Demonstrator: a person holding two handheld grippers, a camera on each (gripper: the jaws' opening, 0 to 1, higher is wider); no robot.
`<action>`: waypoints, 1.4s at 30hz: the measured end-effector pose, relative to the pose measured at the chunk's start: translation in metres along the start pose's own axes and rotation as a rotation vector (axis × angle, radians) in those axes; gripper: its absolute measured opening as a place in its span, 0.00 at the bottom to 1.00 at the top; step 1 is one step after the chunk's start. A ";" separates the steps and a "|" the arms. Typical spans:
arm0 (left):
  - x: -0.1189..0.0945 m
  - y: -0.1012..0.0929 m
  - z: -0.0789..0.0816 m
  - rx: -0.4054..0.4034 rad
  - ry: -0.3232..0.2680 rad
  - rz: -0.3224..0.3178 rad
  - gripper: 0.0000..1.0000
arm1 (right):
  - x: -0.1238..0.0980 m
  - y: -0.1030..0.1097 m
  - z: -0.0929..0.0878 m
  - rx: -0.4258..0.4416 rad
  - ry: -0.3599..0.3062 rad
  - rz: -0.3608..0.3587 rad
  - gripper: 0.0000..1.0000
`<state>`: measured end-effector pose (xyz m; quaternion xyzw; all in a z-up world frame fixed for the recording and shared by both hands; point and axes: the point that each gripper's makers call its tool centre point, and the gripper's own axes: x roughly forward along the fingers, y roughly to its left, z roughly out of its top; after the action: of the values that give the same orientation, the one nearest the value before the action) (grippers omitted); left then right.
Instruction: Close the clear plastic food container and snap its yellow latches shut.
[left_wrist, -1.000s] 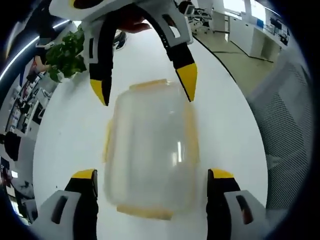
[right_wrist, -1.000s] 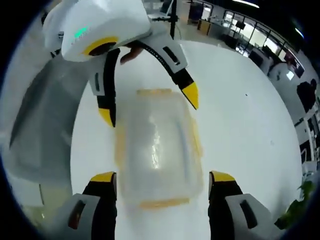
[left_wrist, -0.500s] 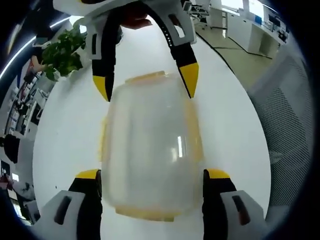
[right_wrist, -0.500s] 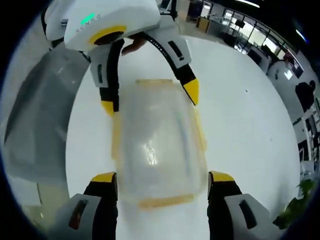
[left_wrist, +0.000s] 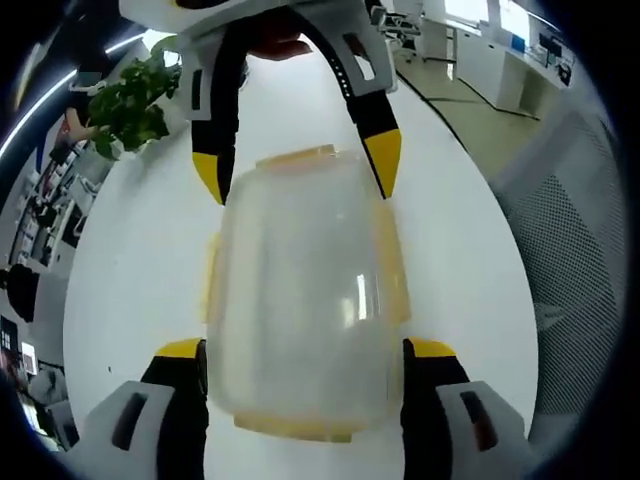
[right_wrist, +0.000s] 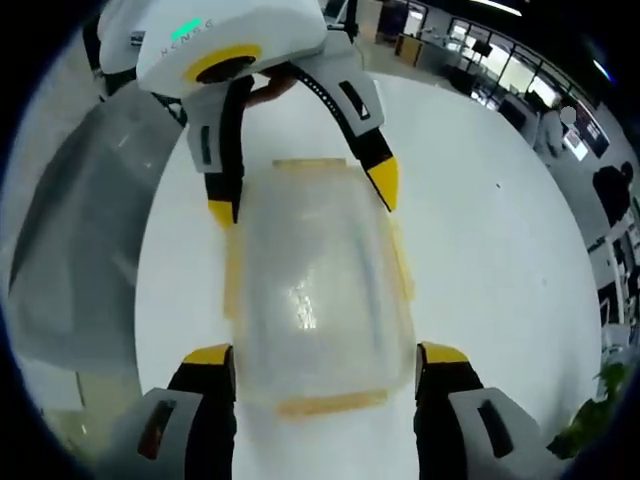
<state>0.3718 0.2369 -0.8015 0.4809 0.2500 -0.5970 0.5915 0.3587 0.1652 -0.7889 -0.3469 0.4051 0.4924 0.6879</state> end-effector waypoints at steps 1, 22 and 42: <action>-0.001 -0.001 -0.001 0.000 0.001 -0.001 0.80 | 0.000 0.001 0.001 -0.002 0.002 0.001 0.73; -0.019 -0.007 -0.034 -0.040 0.000 0.008 0.79 | 0.017 0.009 0.034 -0.032 0.005 0.017 0.73; -0.034 -0.013 -0.063 -0.059 0.001 0.020 0.80 | 0.031 0.017 0.064 -0.046 0.002 0.023 0.73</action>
<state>0.3718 0.3098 -0.8012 0.4659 0.2629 -0.5832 0.6113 0.3617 0.2382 -0.7907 -0.3582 0.3982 0.5090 0.6738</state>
